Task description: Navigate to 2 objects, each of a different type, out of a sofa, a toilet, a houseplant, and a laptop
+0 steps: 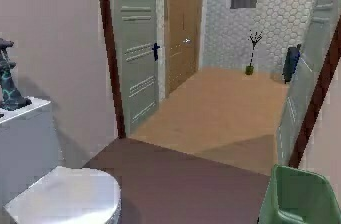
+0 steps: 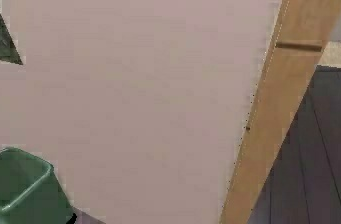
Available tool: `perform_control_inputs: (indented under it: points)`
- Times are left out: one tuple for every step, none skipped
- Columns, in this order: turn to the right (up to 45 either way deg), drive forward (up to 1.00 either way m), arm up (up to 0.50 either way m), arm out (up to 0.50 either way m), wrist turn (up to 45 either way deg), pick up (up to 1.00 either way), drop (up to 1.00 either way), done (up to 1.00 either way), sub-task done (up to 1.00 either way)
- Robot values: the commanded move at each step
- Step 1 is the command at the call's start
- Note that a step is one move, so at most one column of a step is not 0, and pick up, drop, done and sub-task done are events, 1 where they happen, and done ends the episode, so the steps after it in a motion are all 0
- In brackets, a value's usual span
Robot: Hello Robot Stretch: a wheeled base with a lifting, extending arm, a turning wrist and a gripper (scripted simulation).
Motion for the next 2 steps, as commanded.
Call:
perform_control_inputs:
  points:
    - [-33.0, 0.0, 0.0, 0.0, 0.0, 0.0, 0.0, 0.0, 0.0]
    - [0.0, 0.0, 0.0, 0.0, 0.0, 0.0, 0.0, 1.0, 0.0]
